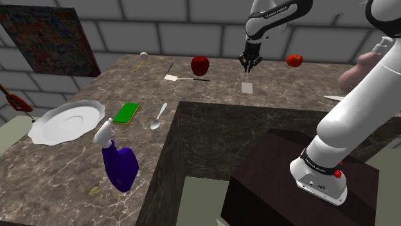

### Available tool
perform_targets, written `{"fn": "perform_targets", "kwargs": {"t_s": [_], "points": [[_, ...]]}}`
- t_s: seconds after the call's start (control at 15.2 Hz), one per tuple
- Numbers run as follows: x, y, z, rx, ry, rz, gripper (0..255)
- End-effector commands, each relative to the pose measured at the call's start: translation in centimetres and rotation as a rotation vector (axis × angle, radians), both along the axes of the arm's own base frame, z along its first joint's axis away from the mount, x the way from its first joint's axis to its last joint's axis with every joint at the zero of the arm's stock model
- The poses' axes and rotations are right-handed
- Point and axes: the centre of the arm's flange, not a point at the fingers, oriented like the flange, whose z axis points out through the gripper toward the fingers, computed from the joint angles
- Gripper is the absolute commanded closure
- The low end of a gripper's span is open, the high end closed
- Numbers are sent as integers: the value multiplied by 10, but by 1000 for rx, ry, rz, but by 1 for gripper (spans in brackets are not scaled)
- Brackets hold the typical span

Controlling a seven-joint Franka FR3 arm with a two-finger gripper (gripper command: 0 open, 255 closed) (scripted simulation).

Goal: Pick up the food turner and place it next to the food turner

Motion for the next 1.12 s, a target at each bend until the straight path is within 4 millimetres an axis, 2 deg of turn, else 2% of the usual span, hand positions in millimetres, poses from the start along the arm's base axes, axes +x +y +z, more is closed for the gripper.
{"fn": "perform_targets", "kwargs": {"t_s": [0.0, 0.53, 1.06], "points": [[25, 9, -2, 1, 0, -1, 255], [124, 46, -1, 1, 0, -1, 255], [124, 46, -43, 1, 0, -1, 255]]}}
